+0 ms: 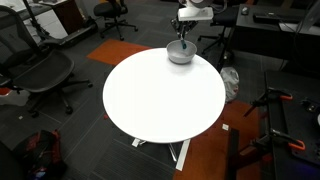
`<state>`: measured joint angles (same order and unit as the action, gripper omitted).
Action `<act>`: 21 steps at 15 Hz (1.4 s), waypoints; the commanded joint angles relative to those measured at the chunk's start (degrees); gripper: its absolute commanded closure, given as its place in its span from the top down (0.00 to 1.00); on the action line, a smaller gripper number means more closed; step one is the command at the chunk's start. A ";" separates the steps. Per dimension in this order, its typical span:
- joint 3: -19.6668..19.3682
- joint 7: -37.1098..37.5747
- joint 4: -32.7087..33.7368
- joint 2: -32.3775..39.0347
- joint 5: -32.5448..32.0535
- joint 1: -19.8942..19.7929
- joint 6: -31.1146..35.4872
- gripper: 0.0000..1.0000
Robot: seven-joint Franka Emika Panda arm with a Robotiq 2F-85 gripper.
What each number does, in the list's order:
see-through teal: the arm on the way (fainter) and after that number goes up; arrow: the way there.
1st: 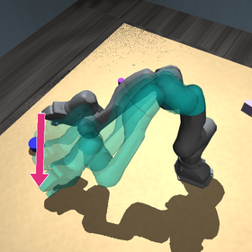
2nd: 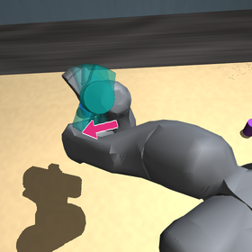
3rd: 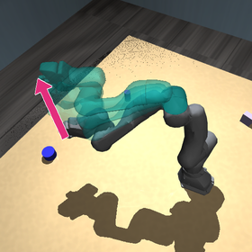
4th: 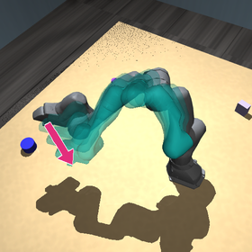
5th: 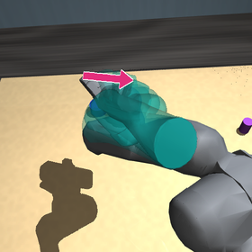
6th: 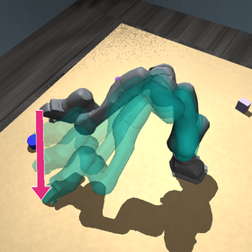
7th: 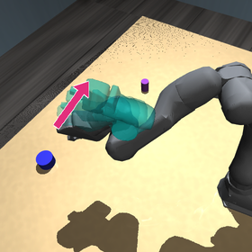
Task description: Pick up the pen from the table and place it in the bowl,
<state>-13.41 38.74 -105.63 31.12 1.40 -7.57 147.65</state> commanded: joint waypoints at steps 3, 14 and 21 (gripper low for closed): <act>-0.15 -0.95 5.89 4.11 4.08 -1.40 -0.46 0.44; 0.14 -1.33 9.50 6.69 6.47 -2.04 -0.46 1.00; -0.64 -0.59 8.64 6.52 5.75 -1.17 -0.18 1.00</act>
